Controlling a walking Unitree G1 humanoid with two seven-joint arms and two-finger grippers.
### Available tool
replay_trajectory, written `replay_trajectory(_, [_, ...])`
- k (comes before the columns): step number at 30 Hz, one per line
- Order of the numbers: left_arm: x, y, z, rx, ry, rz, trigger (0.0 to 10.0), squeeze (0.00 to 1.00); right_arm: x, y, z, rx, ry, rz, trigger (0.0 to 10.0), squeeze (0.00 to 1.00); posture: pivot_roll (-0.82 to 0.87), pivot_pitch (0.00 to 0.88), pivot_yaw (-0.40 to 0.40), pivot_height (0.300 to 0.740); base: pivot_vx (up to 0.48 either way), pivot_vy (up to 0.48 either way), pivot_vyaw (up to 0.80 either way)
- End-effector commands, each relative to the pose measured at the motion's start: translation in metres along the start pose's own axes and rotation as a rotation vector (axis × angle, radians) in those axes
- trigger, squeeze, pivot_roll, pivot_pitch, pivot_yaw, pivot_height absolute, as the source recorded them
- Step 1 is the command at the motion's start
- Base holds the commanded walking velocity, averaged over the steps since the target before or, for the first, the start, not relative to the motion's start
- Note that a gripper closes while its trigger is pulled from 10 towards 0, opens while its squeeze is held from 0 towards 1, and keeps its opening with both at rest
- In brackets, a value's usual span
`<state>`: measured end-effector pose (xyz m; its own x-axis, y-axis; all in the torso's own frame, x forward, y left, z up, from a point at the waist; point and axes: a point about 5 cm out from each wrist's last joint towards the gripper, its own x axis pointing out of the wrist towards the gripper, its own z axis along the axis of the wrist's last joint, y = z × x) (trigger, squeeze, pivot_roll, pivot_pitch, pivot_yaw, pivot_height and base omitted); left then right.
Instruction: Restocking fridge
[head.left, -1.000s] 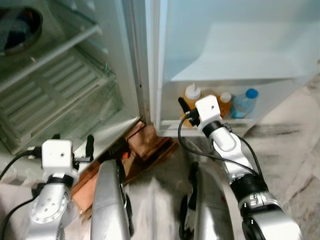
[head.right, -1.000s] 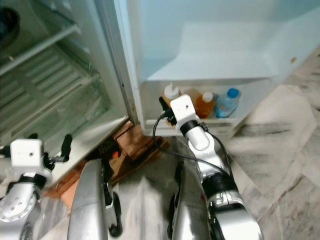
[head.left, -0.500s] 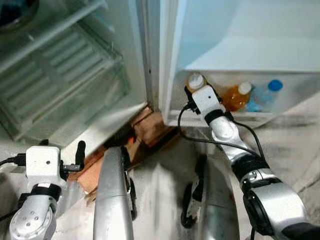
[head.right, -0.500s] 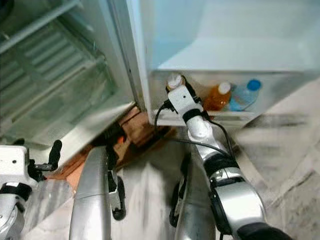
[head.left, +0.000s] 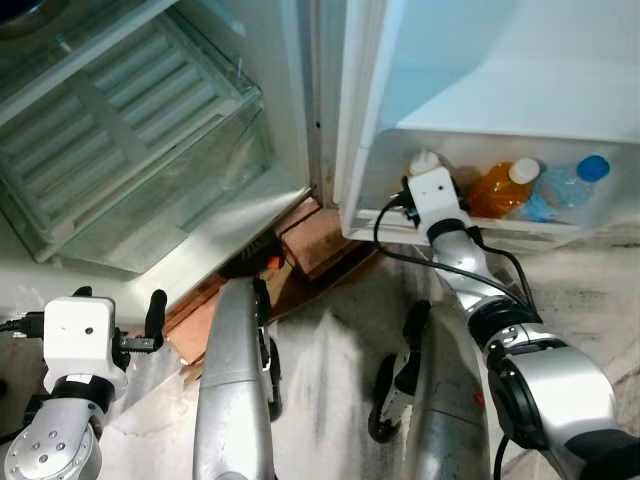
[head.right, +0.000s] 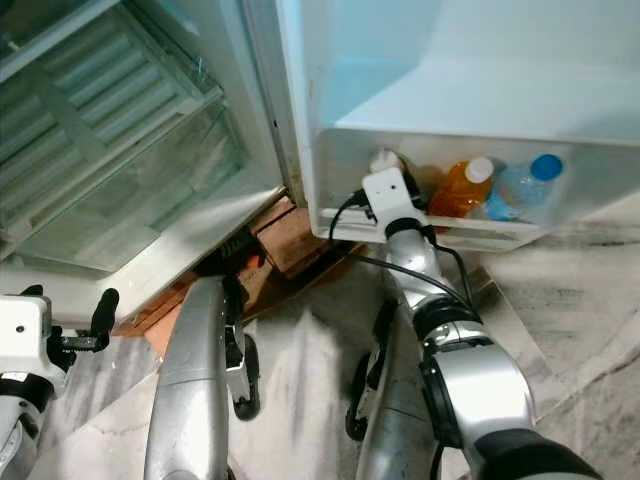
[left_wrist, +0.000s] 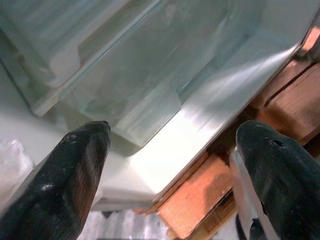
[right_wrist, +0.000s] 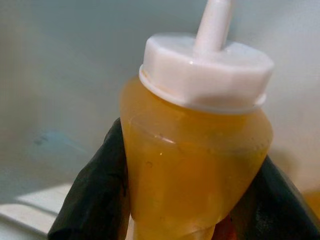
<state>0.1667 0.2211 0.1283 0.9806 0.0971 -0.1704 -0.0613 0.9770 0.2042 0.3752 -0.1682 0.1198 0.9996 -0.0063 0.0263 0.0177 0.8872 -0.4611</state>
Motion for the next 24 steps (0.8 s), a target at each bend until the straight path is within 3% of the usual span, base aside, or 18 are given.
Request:
replay_trajectory(1, [-0.005, 0.003, -0.004, 0.008, 0.034, 0.000, 10.0, 0.00, -0.004, -0.005, -0.013, 0.010, 0.072, -0.043, 10.0, 0.00, 0.32, 0.461, 0.059, 0.547, 0.000, 0.000, 0.00])
replay_trajectory(3, [-0.001, 0.002, -0.003, 0.010, 0.035, -0.011, 10.0, 0.00, -0.003, -0.015, -0.015, 0.008, 0.091, -0.104, 10.0, 0.00, 0.32, 0.453, 0.070, 0.547, 0.000, 0.000, 0.00])
replay_trajectory(8, [0.004, 0.002, -0.002, 0.013, 0.032, -0.022, 10.0, 0.00, -0.001, -0.021, -0.015, 0.047, 0.101, -0.144, 10.0, 0.00, 0.32, 0.440, 0.080, 0.547, 0.000, 0.000, 0.00])
replay_trajectory(9, [0.006, 0.001, -0.001, 0.015, 0.029, -0.026, 10.0, 0.00, -0.001, -0.022, -0.014, 0.092, 0.104, -0.156, 10.0, 0.20, 0.32, 0.437, 0.083, 0.547, 0.000, 0.000, 0.00])
replay_trajectory(10, [0.007, 0.001, -0.001, 0.016, 0.028, -0.028, 10.0, 0.00, -0.001, -0.022, -0.014, 0.105, 0.104, -0.159, 10.0, 0.96, 0.32, 0.437, 0.083, 0.547, 0.000, 0.000, 0.00])
replay_trajectory(13, [0.009, -0.002, 0.001, 0.018, 0.018, -0.036, 10.0, 0.00, 0.001, -0.024, -0.011, 0.154, 0.090, -0.180, 10.0, 1.00, 0.32, 0.427, 0.086, 0.547, 0.000, 0.000, 0.00])
replay_trajectory(24, [0.016, -0.001, 0.003, 0.020, -0.001, -0.033, 10.0, 0.00, 0.014, -0.041, 0.025, 0.159, -0.063, -0.259, 10.0, 1.00, 0.32, 0.408, 0.086, 0.547, 0.000, 0.000, 0.00])
